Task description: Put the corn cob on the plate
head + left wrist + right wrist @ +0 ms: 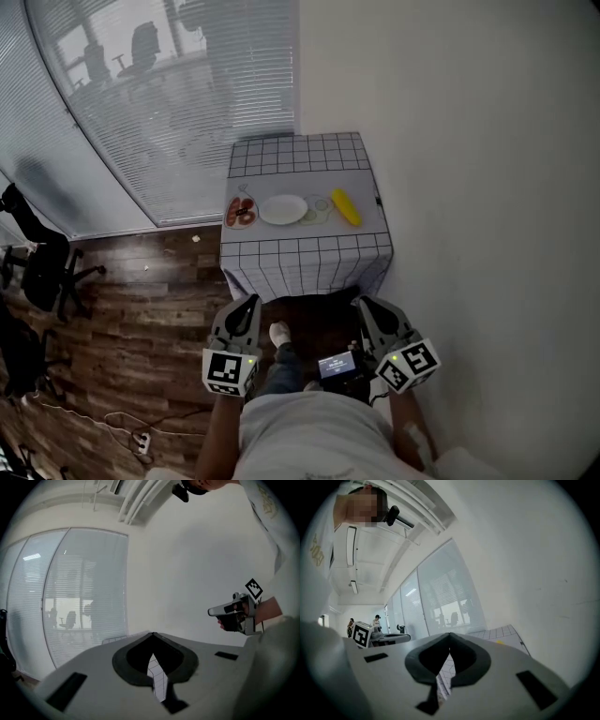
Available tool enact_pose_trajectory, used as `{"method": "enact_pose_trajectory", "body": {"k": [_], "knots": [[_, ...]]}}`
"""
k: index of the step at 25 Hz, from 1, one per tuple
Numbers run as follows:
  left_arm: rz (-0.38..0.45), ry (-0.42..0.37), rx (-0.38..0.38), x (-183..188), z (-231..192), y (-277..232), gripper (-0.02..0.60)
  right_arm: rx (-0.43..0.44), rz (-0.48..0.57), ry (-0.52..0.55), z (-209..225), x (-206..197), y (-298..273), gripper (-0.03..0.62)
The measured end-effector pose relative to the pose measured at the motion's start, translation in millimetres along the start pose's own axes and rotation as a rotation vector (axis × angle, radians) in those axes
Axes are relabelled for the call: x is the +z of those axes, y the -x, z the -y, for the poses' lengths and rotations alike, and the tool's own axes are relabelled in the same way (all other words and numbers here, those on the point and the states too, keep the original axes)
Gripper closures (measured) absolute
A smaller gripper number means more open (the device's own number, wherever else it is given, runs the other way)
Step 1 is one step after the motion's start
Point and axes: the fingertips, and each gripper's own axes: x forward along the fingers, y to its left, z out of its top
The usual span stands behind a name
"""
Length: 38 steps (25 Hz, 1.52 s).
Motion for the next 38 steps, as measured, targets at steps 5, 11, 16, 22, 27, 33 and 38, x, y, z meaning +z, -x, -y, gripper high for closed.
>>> {"method": "enact_pose_trajectory", "body": {"k": [5, 11, 16, 22, 27, 33, 38], "knots": [[0.009, 0.017, -0.019, -0.3, -19.7, -40.0, 0.574, 0.011, -0.022, -0.024, 16.4, 3.1, -36.0, 0.588], [-0.024, 0.045, -0.023, -7.8, -59.7, -94.8, 0.574, -0.013, -0.046, -0.026, 47.2, 8.1, -96.6, 0.588], [-0.021, 0.041, -0.025, -4.1, -100.1, -136.4, 0.574, -0.027, -0.082, 0.043, 61.4, 13.8, -148.2, 0.588], [-0.027, 0.052, -0.047, -6.3, -134.0, -178.4, 0.574, -0.043, -0.119, 0.074, 76.6, 7.3, -201.9, 0.588], [-0.022, 0.052, -0.071, -5.9, -153.5, -203.7, 0.574, -0.045, -0.133, 0.089, 84.1, 7.8, -237.4, 0.588], [-0.042, 0.068, -0.119, -10.3, -169.9, -229.8, 0.574, -0.08, -0.159, 0.103, 95.5, 2.5, -262.3, 0.588], [-0.007, 0.063, -0.141, -8.1, -176.4, -247.1, 0.574, -0.115, -0.185, 0.112, 104.2, -0.9, -266.9, 0.588]]}}
